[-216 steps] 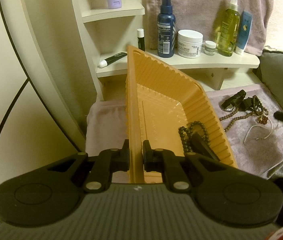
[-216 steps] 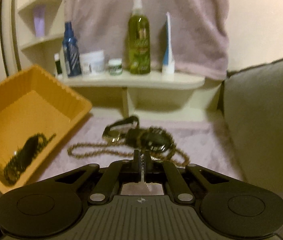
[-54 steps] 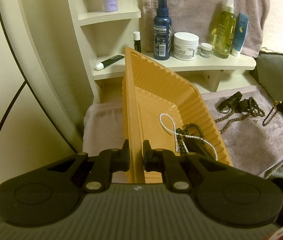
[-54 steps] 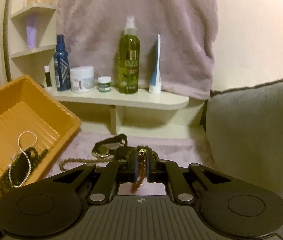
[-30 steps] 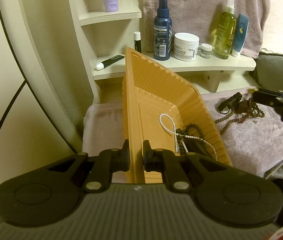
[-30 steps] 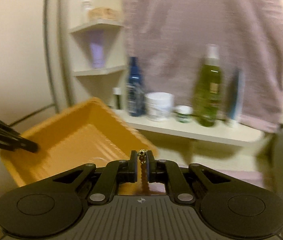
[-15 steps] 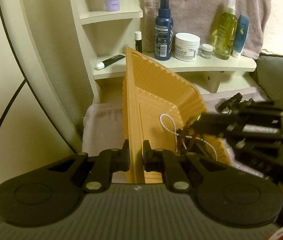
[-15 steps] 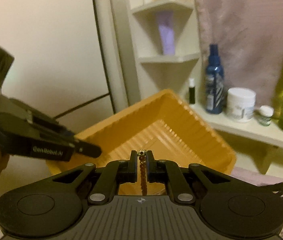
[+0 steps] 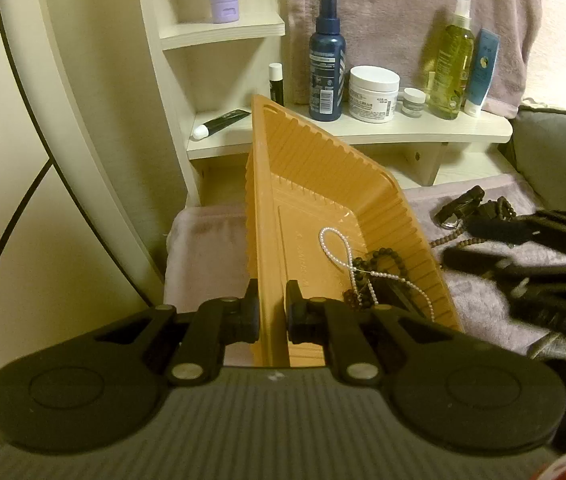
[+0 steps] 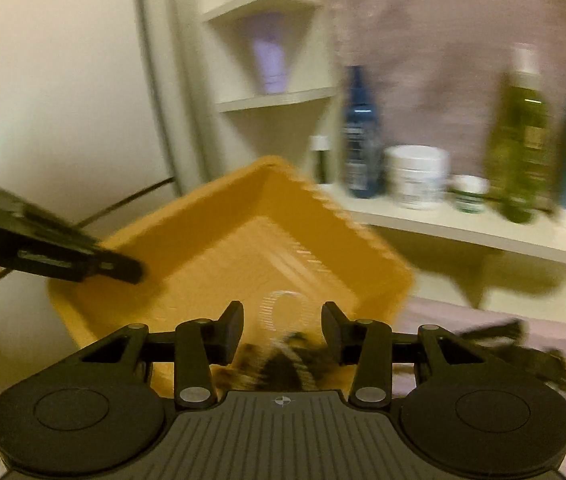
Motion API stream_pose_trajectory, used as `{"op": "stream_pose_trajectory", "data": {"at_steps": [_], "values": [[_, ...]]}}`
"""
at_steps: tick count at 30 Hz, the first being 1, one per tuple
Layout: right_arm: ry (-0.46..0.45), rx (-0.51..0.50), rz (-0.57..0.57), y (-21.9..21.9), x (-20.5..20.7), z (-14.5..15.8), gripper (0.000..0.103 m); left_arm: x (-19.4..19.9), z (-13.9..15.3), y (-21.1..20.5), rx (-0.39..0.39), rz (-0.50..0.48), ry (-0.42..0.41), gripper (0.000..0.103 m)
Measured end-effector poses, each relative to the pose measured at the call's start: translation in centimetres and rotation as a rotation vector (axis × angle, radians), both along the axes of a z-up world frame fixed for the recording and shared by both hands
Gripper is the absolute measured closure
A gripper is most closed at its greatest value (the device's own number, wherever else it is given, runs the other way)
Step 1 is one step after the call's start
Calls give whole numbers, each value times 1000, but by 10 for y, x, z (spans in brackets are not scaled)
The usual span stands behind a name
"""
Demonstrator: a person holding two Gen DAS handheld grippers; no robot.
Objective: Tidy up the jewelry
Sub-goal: 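Carry the bead bracelet into the tray and open the right gripper, then move the right gripper to a small silver charm and pinch it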
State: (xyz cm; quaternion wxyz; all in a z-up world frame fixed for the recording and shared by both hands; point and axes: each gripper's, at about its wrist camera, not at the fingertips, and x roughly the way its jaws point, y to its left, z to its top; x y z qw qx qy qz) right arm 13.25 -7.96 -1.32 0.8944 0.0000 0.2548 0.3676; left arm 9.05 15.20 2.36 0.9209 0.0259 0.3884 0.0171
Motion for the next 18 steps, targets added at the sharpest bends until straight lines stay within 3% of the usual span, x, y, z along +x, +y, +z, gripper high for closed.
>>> {"op": "stream_pose_trajectory", "data": {"at_steps": [9, 18], "values": [[27, -52, -254, -81, -5, -22, 59, 0, 1, -3, 4, 1, -3, 93], [54, -127, -357, -117, -13, -44, 59, -1, 1, -3, 6, 0, -5, 93]]}}
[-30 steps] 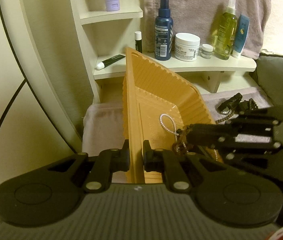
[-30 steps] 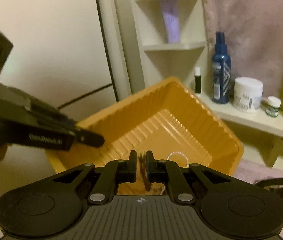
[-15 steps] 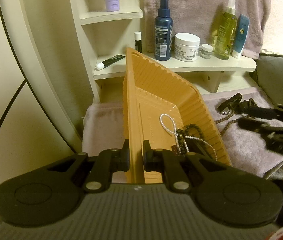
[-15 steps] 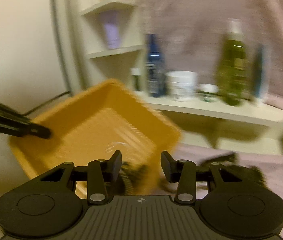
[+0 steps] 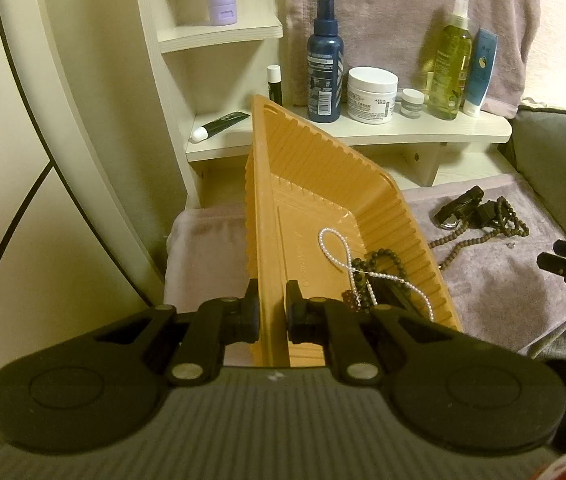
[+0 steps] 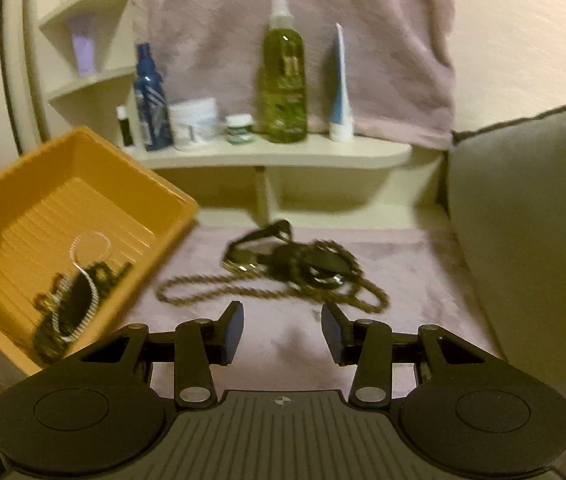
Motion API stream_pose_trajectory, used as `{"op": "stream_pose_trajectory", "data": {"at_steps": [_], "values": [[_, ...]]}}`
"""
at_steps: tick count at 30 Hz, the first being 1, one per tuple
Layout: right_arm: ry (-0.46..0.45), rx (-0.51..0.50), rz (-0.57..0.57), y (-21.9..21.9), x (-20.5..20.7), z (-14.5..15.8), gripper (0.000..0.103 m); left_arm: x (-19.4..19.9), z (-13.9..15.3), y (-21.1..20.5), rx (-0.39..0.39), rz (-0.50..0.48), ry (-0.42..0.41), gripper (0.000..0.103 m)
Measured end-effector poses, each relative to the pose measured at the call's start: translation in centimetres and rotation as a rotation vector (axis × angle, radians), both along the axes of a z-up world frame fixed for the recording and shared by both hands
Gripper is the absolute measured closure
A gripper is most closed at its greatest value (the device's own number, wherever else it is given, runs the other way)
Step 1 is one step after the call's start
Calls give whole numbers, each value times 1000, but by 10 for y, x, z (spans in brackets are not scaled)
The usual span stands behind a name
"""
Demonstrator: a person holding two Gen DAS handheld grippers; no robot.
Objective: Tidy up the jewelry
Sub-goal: 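Move the right gripper to a small silver charm and pinch it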
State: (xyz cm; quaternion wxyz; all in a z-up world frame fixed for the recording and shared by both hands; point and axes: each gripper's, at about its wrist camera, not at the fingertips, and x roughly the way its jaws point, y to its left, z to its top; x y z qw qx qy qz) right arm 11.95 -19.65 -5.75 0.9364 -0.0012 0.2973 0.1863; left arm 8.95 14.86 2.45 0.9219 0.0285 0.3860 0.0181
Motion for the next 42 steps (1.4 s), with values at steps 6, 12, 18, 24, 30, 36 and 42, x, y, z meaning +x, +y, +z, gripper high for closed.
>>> {"op": "stream_pose_trajectory", "data": {"at_steps": [6, 12, 18, 24, 30, 36, 42], "values": [[35, -33, -22, 0, 16, -13, 59, 0, 0, 0, -1, 0, 0, 93], [52, -53, -14, 4, 31, -23, 59, 0, -1, 1, -1, 0, 2, 93], [55, -66, -8, 10, 42, -30, 59, 0, -1, 1, -1, 0, 4, 93], [57, -70, -2, 12, 48, -37, 59, 1, -2, 2, 2, 0, 8, 93], [50, -86, 9, 12, 55, -47, 60, 1, -2, 2, 3, 0, 8, 93], [42, -83, 15, 12, 63, -48, 69, 1, -2, 3, 6, 1, 13, 93], [44, -90, 21, 14, 64, -48, 95, 1, -3, 4, 7, 2, 15, 93]]}}
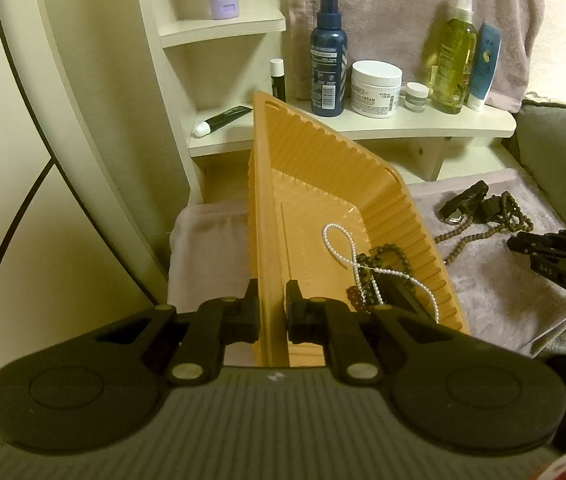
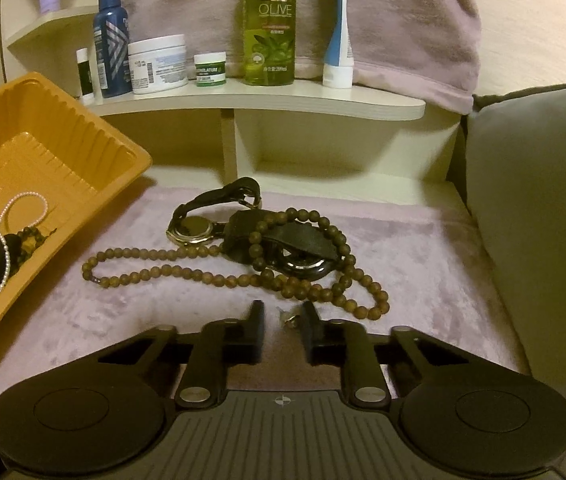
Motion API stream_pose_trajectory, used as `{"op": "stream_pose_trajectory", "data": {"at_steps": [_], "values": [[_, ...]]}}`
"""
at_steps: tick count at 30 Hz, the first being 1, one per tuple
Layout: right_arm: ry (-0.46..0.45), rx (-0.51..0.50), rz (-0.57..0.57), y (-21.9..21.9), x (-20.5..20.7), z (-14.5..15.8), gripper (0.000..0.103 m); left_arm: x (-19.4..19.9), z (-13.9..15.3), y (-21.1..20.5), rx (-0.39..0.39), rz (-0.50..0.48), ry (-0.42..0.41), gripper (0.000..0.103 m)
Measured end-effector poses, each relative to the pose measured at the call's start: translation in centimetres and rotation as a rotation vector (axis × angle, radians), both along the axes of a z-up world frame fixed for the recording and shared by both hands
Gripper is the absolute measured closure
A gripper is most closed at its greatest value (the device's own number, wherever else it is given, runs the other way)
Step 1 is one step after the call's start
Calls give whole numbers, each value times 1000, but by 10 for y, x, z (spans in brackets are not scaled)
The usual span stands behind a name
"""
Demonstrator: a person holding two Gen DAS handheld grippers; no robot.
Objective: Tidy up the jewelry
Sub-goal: 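Move the right gripper to a small silver charm and pinch it, then carry the silver charm into the tray and open the right gripper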
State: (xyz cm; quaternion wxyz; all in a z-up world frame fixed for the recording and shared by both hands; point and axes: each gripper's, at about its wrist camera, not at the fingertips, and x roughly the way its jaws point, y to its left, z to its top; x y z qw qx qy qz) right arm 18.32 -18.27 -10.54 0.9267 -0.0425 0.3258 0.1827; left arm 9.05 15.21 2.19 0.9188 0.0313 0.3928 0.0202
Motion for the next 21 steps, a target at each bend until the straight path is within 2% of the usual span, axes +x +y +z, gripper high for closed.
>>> {"op": "stream_pose_trajectory", "data": {"at_steps": [5, 10, 15, 21], "values": [[-8, 9, -8, 0, -5, 3, 95, 0, 0, 0, 0, 0, 0, 93], [-37, 42, 25, 8, -19, 23, 95, 0, 1, -1, -2, -3, -1, 93], [-70, 115, 114, 35, -34, 49, 95, 0, 1, -2, -2, -3, -2, 93], [-46, 193, 273, 87, -44, 62, 95, 0, 1, -1, -8, -3, -4, 93]]}}
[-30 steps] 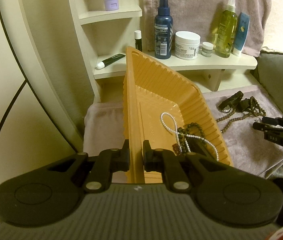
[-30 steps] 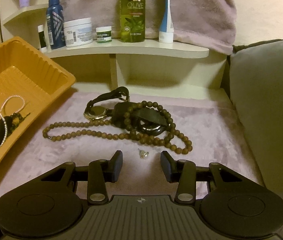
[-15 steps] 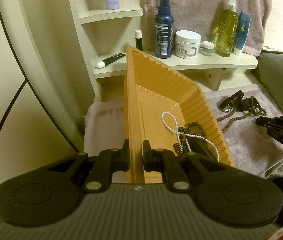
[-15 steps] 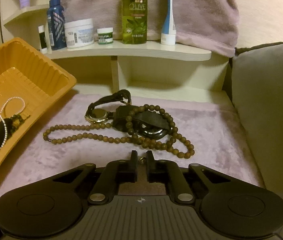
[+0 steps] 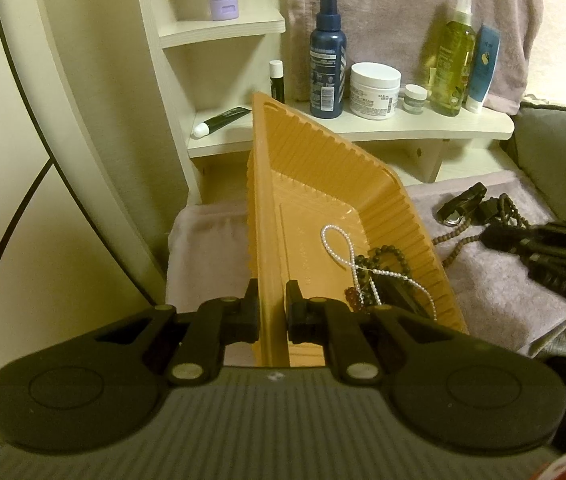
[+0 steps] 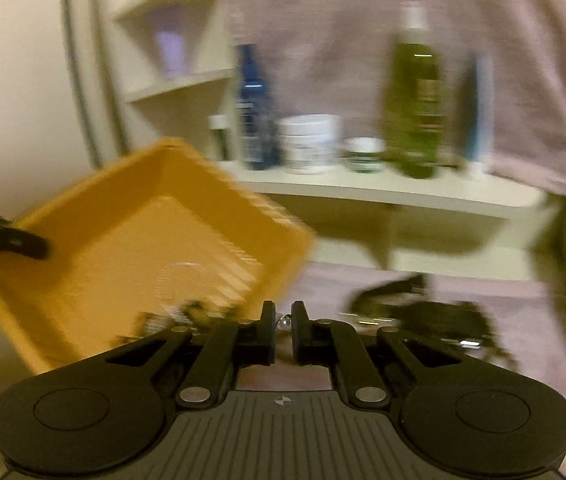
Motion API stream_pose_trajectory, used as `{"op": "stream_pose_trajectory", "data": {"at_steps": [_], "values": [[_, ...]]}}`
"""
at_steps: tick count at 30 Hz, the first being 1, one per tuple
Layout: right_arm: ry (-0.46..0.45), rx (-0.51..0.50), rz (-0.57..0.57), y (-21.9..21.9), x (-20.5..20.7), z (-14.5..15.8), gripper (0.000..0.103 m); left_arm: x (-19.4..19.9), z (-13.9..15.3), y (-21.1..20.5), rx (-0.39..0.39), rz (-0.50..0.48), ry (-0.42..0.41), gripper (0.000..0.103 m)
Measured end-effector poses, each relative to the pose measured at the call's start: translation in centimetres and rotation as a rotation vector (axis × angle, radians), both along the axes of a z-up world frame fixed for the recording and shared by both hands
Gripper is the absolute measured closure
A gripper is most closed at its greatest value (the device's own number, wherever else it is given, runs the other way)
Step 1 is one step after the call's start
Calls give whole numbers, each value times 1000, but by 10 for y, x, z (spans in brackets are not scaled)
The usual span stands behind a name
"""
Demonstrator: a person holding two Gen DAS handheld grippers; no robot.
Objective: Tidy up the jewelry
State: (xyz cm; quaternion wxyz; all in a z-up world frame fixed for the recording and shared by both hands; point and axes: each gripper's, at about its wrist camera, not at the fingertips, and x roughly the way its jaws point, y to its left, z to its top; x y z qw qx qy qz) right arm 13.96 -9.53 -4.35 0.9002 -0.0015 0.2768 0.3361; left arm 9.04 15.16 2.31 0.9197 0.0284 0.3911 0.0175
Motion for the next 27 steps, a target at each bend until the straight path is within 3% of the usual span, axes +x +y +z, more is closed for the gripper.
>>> {"op": "stream_pose_trajectory", "data": {"at_steps": [7, 14, 16, 18, 19, 27], "values": [[27, 1, 127, 57, -11, -9, 95, 0, 0, 1, -5, -1, -1, 93], [44, -9, 176, 70, -11, -15, 95, 0, 0, 1, -6, -1, -1, 93], [58, -19, 187, 71, -11, -16, 89, 0, 0, 1, -7, 1, -1, 93], [36, -13, 176, 67, -13, -15, 55, 0, 1, 1, -8, 0, -2, 93], [25, -8, 165, 63, -16, -14, 50, 0, 1, 1, -9, 0, -1, 93], [-56, -41, 33, 25, -15, -6, 49, 0, 0, 2, -11, 1, -3, 93]]}}
